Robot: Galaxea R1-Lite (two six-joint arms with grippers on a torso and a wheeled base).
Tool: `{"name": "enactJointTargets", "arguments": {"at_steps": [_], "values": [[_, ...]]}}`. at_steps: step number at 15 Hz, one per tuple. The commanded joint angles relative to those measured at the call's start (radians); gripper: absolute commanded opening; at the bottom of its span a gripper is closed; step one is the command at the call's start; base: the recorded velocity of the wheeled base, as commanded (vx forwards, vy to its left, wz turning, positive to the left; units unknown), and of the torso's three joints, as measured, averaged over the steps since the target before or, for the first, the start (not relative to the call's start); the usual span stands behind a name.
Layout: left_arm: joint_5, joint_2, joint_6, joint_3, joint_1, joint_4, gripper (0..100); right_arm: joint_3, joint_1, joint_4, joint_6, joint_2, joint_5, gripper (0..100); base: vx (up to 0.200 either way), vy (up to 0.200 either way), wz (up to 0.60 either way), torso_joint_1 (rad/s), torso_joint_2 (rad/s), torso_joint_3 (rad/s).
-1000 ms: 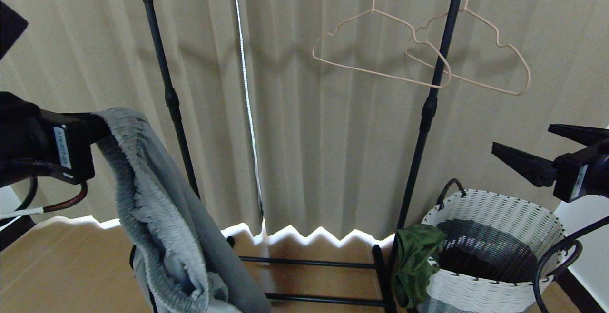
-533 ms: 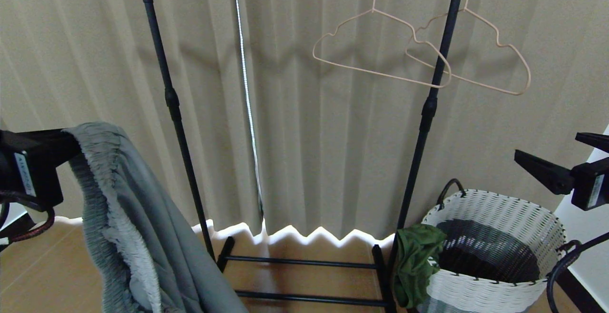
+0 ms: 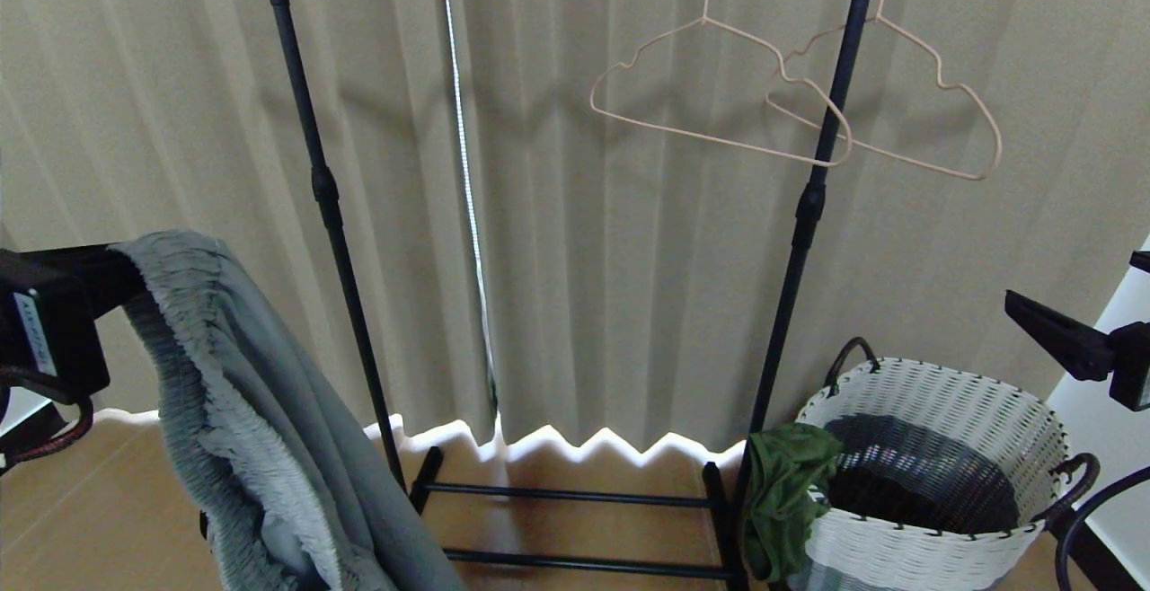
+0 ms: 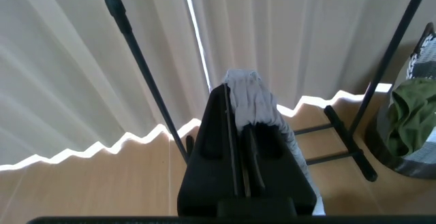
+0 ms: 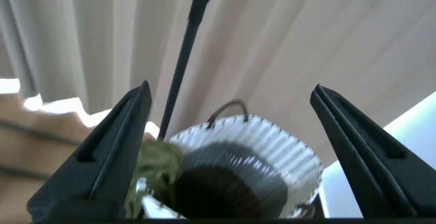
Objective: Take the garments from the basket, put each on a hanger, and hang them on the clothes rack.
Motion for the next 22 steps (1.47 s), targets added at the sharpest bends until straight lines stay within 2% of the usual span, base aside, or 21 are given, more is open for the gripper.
{"name": "enactJointTargets", "arguments": {"at_steps": [1,6,10,15,19,22], "values": [[0.001,0.005,0.0,0.003,-0.001,-0.002,0,0.003,-0.002,0.0,0.0,-0.002,0.001,100,0.0,0.0,0.0,0.0,0.0,0.0],[-0.001,0.002,0.001,0.013,-0.005,-0.003,0,0.016,-0.008,0.052,-0.006,-0.03,-0.003,100,0.0,0.0,0.0,0.008,-0.03,-0.014],[-0.001,-0.003,0.021,0.017,-0.01,-0.01,0,0.009,-0.028,0.069,-0.025,-0.03,-0.003,100,0.0,0.0,0.0,0.084,-0.25,-0.249],[-0.005,-0.003,0.034,0.066,-0.008,-0.068,0,0.007,-0.055,0.063,-0.025,-0.028,-0.001,100,0.0,0.0,0.0,0.186,-0.52,-0.288],[-0.053,-0.005,0.037,0.072,-0.002,-0.069,0,0.007,-0.055,0.06,-0.025,-0.028,-0.001,100,0.0,0.0,0.0,0.193,-0.48,-0.278],[-0.058,-0.011,0.038,0.081,-0.001,-0.071,0,0.007,-0.055,0.06,-0.025,-0.028,0.002,100,0.0,0.0,0.0,0.212,-0.49,-0.274]]}}
